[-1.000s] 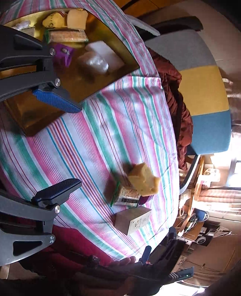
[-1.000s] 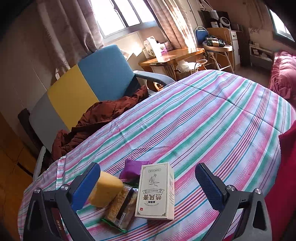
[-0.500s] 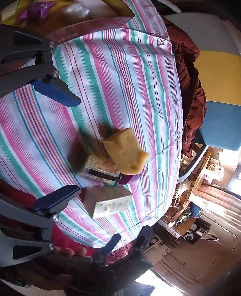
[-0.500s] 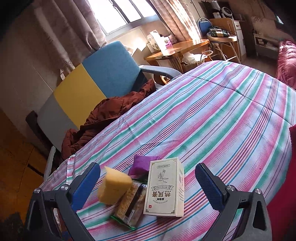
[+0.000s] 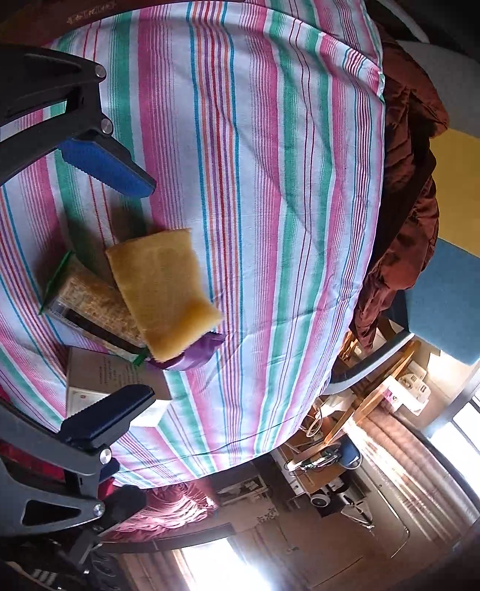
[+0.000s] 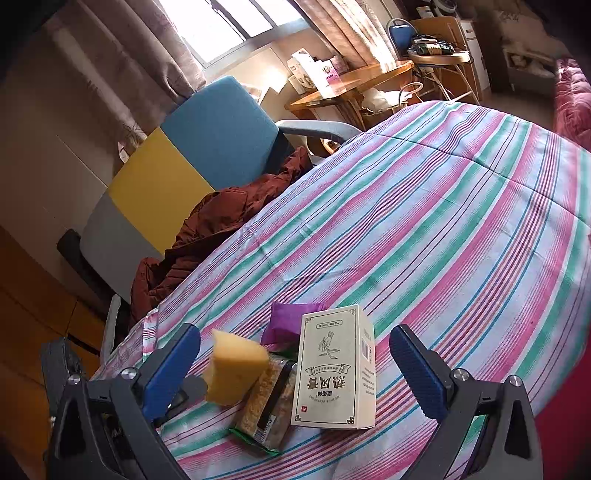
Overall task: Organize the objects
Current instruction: 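Grasp the yellow sponge with the left tool while the right tool approaches the white box, then grasp the white printed box with the right tool while the left tool holds the sponge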
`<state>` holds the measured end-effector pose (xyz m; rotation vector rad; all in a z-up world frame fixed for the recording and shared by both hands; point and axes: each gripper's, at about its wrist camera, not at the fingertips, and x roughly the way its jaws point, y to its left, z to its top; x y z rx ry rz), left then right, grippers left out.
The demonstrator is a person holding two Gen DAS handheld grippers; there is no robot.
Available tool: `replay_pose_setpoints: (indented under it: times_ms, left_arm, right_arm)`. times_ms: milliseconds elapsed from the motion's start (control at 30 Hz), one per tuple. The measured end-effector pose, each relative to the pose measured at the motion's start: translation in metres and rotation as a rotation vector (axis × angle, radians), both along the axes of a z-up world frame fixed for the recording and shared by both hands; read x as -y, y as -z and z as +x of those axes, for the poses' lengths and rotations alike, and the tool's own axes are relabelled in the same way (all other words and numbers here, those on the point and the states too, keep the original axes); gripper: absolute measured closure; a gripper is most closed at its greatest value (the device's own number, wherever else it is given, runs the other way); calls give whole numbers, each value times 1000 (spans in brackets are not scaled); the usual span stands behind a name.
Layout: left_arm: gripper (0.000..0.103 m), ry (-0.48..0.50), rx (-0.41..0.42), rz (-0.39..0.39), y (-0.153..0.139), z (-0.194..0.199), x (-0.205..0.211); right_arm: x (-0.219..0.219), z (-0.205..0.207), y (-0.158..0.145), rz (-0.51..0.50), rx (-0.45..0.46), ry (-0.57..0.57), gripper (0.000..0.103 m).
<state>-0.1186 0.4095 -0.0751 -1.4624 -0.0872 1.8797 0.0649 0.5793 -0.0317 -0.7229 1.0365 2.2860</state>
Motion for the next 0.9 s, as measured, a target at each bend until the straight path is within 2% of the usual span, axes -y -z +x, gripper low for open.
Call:
replay_pose_setpoints:
  times_ms: [167, 267, 333, 367, 400, 433, 533, 700, 900]
  left_arm:
    - [0, -26, 63, -18, 15, -11, -18]
    - [1, -15, 103, -75, 34, -14, -25]
    - [9, -4, 112, -101, 44, -13, -24]
    - [13, 3, 95, -75, 42, -11, -20]
    - [23, 21, 97, -54, 41, -9, -17]
    - [25, 30, 99, -48, 38, -8, -15]
    - [27, 30, 25, -73, 28, -1, 1]
    - [27, 16, -29, -78, 16, 7, 41]
    - [27, 112, -282, -207, 2, 49, 76]
  right_arm:
    - [0, -1, 1, -7, 4, -8, 0]
    - [0, -3, 2, -5, 13, -10, 0]
    - [0, -3, 2, -5, 16, -9, 0]
    - [0, -3, 2, -4, 18, -7, 0]
    - [0, -3, 2, -4, 21, -4, 0]
    - [0, -3, 3, -5, 23, -3, 0]
    - [-1, -3, 3, -5, 31, 5, 0]
    - [0, -7, 5, 1, 76, 8, 0]
    - [6, -16, 8, 38, 152, -9, 0]
